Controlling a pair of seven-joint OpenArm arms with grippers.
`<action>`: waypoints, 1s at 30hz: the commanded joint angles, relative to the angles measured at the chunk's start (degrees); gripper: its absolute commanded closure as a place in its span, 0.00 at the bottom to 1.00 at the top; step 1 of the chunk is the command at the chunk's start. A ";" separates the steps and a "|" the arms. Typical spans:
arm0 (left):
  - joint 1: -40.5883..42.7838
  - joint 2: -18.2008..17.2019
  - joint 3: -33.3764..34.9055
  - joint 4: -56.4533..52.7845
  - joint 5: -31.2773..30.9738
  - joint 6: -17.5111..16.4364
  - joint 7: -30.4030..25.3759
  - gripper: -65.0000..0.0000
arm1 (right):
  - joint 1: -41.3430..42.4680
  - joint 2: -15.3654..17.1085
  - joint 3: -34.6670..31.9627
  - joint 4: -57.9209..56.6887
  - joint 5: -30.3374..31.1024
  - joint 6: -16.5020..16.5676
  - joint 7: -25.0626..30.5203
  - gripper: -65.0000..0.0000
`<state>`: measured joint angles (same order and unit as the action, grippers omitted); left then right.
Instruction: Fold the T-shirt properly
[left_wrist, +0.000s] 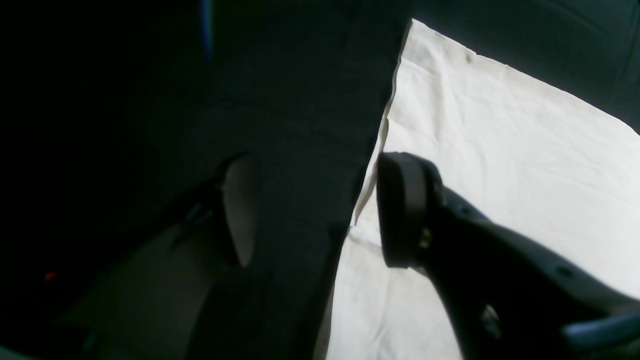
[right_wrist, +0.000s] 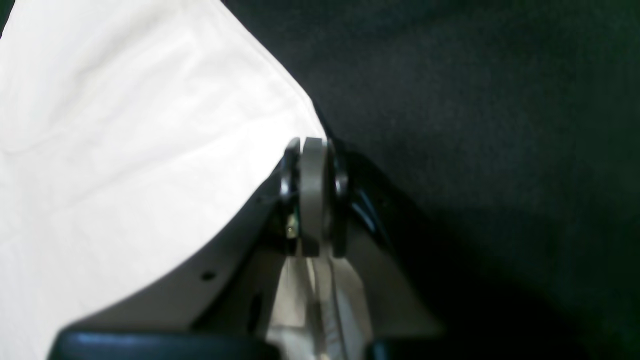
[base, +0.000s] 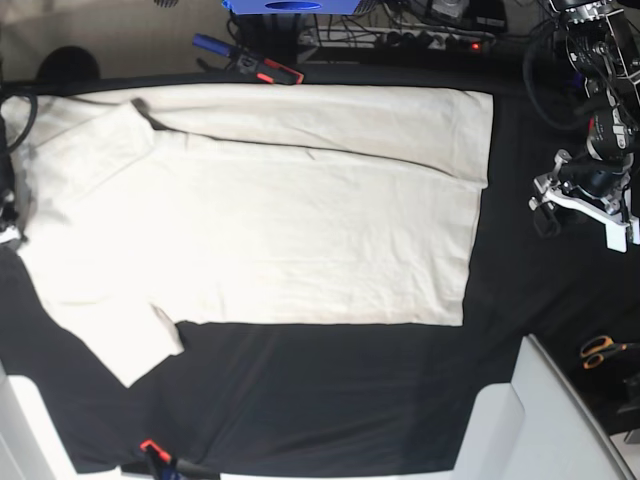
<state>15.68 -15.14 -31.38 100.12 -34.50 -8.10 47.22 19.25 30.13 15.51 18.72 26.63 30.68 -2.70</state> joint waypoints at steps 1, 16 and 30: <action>-0.43 -0.73 -0.14 0.85 -0.44 -0.12 -1.02 0.45 | 0.14 1.47 0.10 2.16 0.66 0.40 1.25 1.00; -0.52 -0.82 0.12 0.85 -0.44 -0.12 -1.02 0.45 | -13.31 -0.02 0.54 25.63 1.02 0.49 -11.32 1.00; -0.52 -0.82 0.21 0.85 -0.44 -0.12 -0.85 0.45 | -25.53 -4.59 7.92 48.22 1.02 0.49 -18.44 1.00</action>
<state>15.53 -15.11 -30.87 100.09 -34.50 -8.10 47.22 -6.79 24.43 23.03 66.19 26.87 30.89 -22.28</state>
